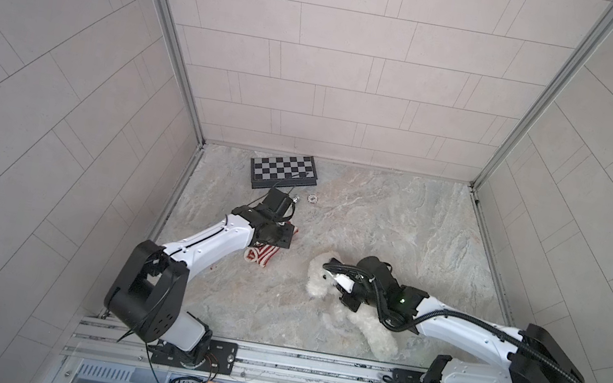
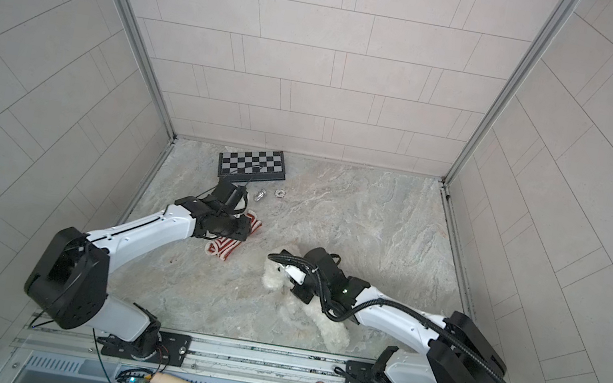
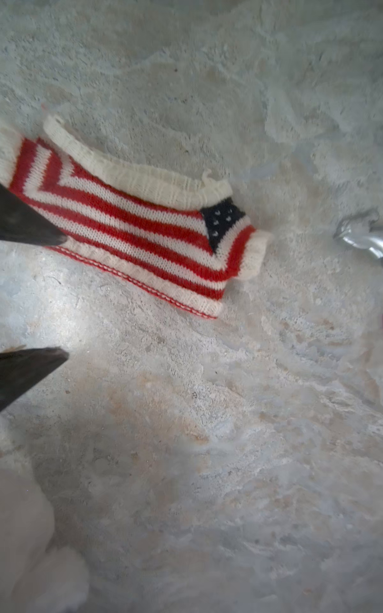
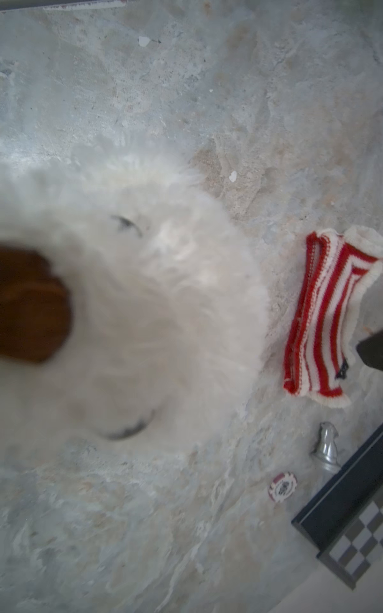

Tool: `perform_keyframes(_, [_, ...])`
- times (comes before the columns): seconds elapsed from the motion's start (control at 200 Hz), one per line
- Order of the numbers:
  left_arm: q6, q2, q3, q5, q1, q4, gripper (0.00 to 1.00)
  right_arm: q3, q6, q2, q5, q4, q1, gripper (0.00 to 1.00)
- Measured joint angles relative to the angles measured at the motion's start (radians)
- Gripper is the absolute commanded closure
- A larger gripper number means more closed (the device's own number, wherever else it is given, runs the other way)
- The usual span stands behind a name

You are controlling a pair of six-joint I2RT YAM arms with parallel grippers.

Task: Dress the teddy bear
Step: 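Grasp the sweater's neck opening with the left gripper and lift it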

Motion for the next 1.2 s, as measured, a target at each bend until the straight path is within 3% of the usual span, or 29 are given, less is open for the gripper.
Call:
perform_keyframes(0.24, [0.094,0.174,0.121,-0.125,-0.044,-0.108,0.56,-0.037,0.048,-0.035,0.012,0.001,-0.024,0.93])
perform_keyframes(0.816, [0.176,0.344,0.218,-0.229,-0.071,-0.199,0.66,-0.037,0.093,-0.088,0.009,0.002,-0.049,0.94])
perform_keyframes(1.076, [0.187,0.369,0.225,-0.236,-0.07,-0.202,0.78,-0.037,0.092,-0.138,0.031,-0.024,-0.059,0.95])
perform_keyframes(1.196, [0.187,0.369,0.225,-0.236,-0.07,-0.202,0.88,-0.037,0.09,-0.152,0.056,-0.042,-0.065,0.96])
